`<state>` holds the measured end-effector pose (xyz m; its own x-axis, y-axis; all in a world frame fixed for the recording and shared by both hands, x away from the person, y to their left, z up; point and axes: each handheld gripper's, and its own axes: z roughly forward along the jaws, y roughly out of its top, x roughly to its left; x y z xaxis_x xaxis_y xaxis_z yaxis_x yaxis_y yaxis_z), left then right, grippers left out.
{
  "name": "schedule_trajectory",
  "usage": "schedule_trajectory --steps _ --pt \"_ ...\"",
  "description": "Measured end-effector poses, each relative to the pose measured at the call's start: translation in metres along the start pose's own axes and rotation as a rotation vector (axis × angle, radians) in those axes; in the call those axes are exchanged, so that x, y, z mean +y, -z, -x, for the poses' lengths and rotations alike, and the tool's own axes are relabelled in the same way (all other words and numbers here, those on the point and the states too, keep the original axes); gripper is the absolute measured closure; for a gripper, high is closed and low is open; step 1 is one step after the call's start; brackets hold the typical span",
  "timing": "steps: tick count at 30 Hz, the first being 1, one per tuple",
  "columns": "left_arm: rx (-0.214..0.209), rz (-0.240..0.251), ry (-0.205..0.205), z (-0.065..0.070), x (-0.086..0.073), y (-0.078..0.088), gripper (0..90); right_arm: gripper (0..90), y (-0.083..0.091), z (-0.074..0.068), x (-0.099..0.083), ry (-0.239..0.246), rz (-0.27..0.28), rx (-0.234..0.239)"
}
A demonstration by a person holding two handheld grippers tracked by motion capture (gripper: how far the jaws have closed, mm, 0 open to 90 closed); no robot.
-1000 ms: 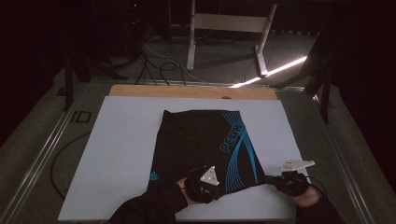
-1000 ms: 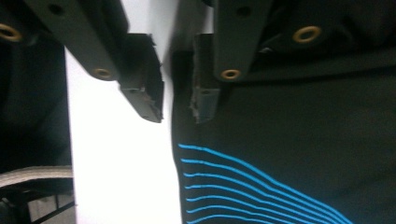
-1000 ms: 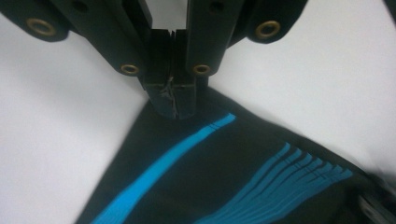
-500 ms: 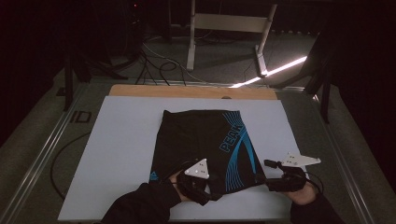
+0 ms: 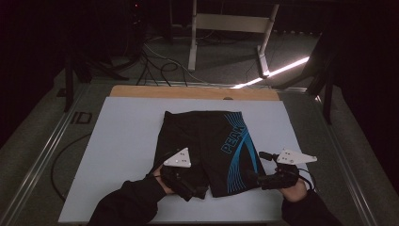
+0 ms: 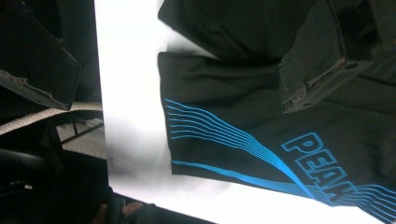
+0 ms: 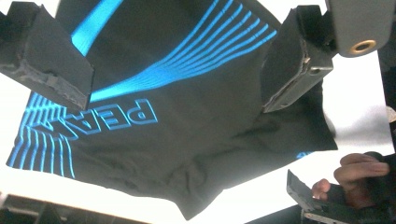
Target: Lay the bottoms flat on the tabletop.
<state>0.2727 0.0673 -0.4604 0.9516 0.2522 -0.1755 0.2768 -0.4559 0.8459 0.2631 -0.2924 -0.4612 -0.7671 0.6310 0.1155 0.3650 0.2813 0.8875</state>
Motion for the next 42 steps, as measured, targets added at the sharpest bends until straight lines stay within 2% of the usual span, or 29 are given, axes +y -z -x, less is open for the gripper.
schedule_trajectory --steps 3,7,15,19,23,25,28,29,33,38,42 --pt "0.037 0.007 -0.003 -0.003 -0.006 0.011 0.1 10.3 -0.003 -0.002 -0.001 0.012 -0.006 -0.005" --pt "0.061 0.012 0.008 -0.006 -0.014 0.021 0.0 10.3 -0.006 -0.001 -0.006 0.008 -0.016 -0.001" --pt "0.101 0.022 0.022 -0.011 -0.031 0.046 0.0 10.4 -0.011 0.002 -0.014 0.015 -0.028 0.017" --pt "0.113 0.015 0.036 -0.015 -0.043 0.061 0.0 10.4 -0.013 0.004 -0.018 0.026 -0.039 0.005" --pt "0.138 0.015 0.062 -0.019 -0.055 0.076 0.0 10.4 -0.013 0.005 -0.021 0.034 -0.052 -0.012" --pt "0.158 -0.001 0.075 -0.022 -0.062 0.084 0.0 10.3 -0.013 0.005 -0.023 0.038 -0.056 -0.013" --pt "0.168 -0.004 0.093 -0.024 -0.067 0.09 0.0 10.4 -0.013 0.006 -0.024 0.034 -0.06 -0.011" --pt "0.19 -0.006 0.102 -0.027 -0.073 0.097 0.0 10.3 -0.013 0.006 -0.025 0.033 -0.064 -0.007" --pt "0.219 -0.016 0.128 -0.03 -0.084 0.108 0.0 10.3 -0.014 0.005 -0.026 0.038 -0.074 -0.005" --pt "0.246 -0.02 0.149 -0.028 -0.096 0.117 0.0 10.3 -0.014 0.005 -0.028 0.03 -0.075 -0.003" --pt "0.291 -0.022 0.164 -0.025 -0.104 0.125 0.0 10.3 -0.015 0.003 -0.03 0.034 -0.095 0.0"
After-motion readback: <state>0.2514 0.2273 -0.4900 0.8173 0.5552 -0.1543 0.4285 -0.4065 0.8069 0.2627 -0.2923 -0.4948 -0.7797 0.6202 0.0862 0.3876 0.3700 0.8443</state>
